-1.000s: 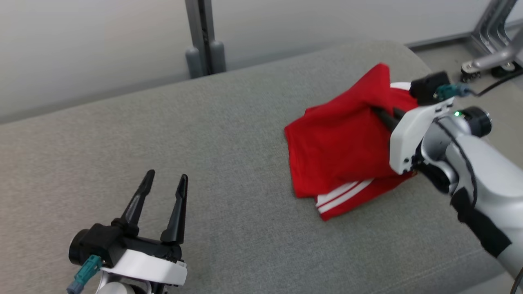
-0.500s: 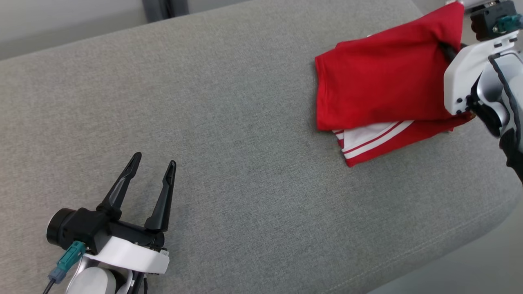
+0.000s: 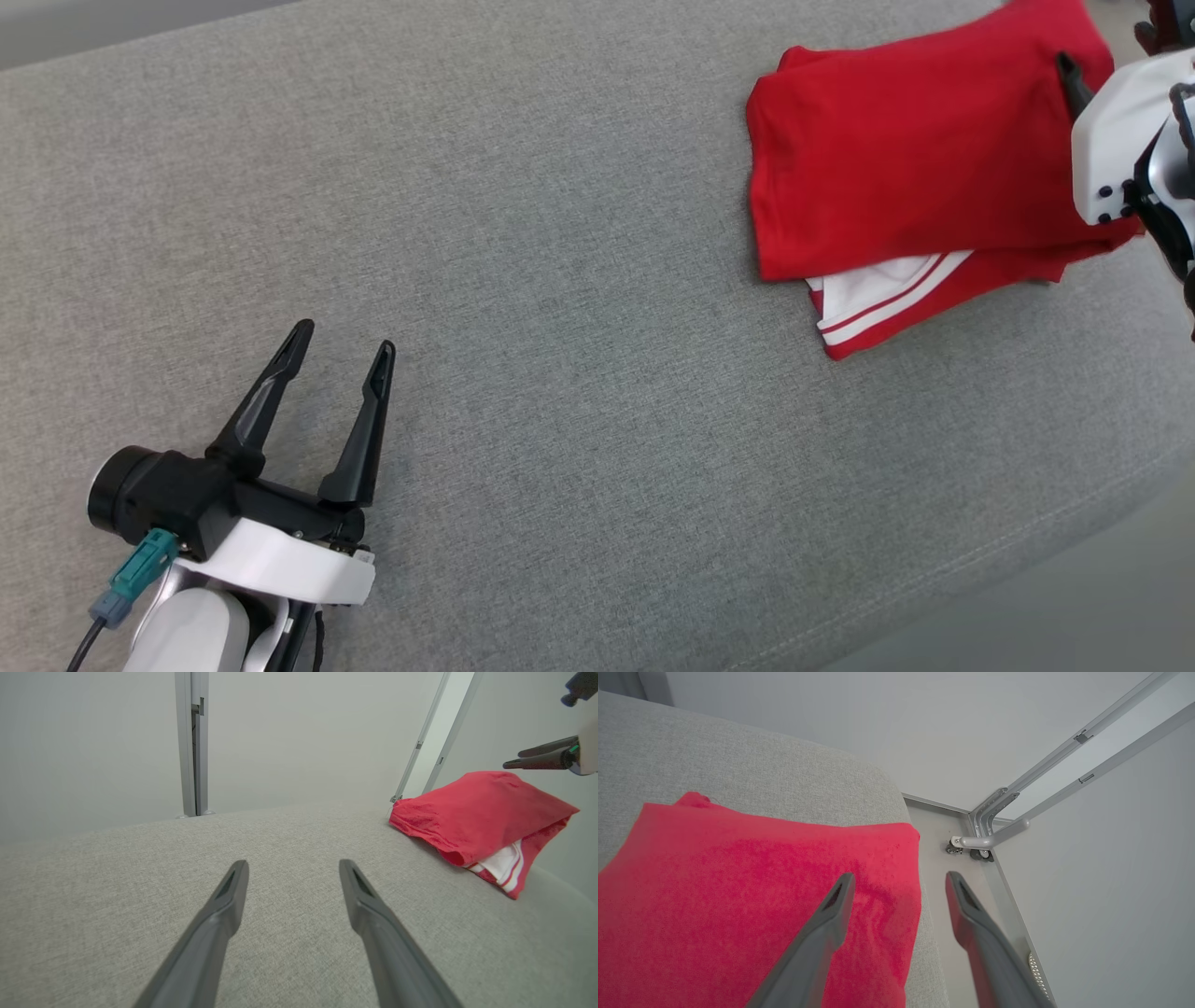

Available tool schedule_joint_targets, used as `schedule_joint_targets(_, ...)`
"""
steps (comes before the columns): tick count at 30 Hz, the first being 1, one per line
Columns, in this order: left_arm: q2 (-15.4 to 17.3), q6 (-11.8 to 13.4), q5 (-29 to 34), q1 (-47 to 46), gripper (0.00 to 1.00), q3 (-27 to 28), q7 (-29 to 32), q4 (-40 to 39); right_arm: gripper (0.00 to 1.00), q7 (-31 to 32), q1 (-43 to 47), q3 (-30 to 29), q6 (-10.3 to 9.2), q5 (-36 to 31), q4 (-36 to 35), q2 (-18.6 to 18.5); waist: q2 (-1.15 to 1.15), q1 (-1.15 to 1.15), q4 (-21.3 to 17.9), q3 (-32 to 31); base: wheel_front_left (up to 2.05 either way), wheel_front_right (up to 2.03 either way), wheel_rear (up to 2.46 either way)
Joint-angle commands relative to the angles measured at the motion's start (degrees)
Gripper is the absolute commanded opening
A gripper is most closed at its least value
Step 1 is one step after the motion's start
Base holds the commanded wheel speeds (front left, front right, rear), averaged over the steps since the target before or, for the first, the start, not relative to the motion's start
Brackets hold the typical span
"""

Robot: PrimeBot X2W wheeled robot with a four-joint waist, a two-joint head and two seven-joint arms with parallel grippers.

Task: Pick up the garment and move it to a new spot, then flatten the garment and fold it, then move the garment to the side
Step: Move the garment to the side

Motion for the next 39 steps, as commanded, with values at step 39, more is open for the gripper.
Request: schedule_joint_targets(39, -6.8, 3.9, -4.7, 13.6, 1.0, 14.0, -0.9, 4.1, 1.0, -14.8, 55.8, -32.5, -0.02, -6.1, -50.8, 9.4, 0.0, 0.0, 18.8, -25.8, 0.0, 0.0, 0.0)
